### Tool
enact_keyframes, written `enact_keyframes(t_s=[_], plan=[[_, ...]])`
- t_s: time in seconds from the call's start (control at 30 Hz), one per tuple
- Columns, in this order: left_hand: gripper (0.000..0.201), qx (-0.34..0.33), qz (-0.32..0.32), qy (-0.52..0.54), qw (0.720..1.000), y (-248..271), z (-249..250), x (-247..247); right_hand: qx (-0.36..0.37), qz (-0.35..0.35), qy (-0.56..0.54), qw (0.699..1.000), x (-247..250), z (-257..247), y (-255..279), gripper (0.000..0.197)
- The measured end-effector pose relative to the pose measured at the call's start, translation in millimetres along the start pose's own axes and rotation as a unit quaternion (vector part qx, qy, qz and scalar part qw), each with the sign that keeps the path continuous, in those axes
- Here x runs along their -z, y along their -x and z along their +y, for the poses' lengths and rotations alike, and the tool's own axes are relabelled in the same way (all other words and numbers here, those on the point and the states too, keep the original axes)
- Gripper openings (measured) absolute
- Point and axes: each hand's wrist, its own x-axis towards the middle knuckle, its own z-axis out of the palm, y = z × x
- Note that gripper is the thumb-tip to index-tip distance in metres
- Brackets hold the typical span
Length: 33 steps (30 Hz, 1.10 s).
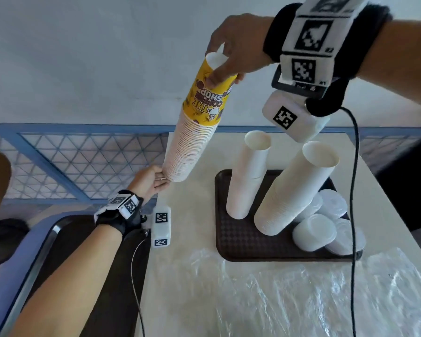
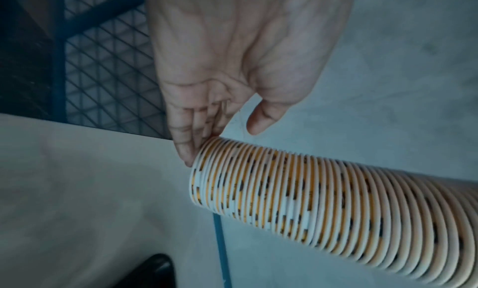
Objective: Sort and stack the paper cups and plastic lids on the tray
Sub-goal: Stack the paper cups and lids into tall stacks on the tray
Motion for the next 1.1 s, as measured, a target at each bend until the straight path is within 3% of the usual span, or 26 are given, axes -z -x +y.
enact_keyframes(t_s=[0.17,0.33,0.5,0.57,0.67,0.73,0.8,0.93,1.1], plan=[[0.023,0.043,-0.051,-0.071,0.995,54,-68,-8,0.076,-0.021,0.052,0.996,-36,-20,46,0.056],[0.054,0.098,-0.119,-0.107,0.982,78,-117,-58,0.042,-0.055,0.030,0.997,-72,5,92,0.053],[0.033,0.111,-0.150,-0.138,0.973,80,-138,-108,-0.028,-0.063,-0.007,0.998,-105,48,114,0.050],[0.042,0.112,-0.146,-0.155,0.971,71,-150,-116,-0.044,-0.068,-0.006,0.997,-117,61,117,0.050],[0.081,0.092,-0.124,-0.181,0.971,40,-181,-121,-0.052,-0.075,-0.016,0.996,-132,73,120,0.053],[0.097,0.081,-0.111,-0.208,0.968,12,-208,-120,-0.048,-0.069,-0.028,0.996,-137,78,121,0.054],[0.100,0.053,-0.102,-0.242,0.964,4,-215,-121,-0.045,-0.066,-0.031,0.996,-140,80,123,0.054],[0.096,-0.013,-0.091,-0.321,0.942,58,-166,-131,-0.015,-0.060,-0.022,0.998,-149,77,124,0.060],[0.088,-0.143,-0.050,-0.263,0.953,73,-156,-129,0.002,0.012,-0.087,0.996,-165,78,136,0.072]])
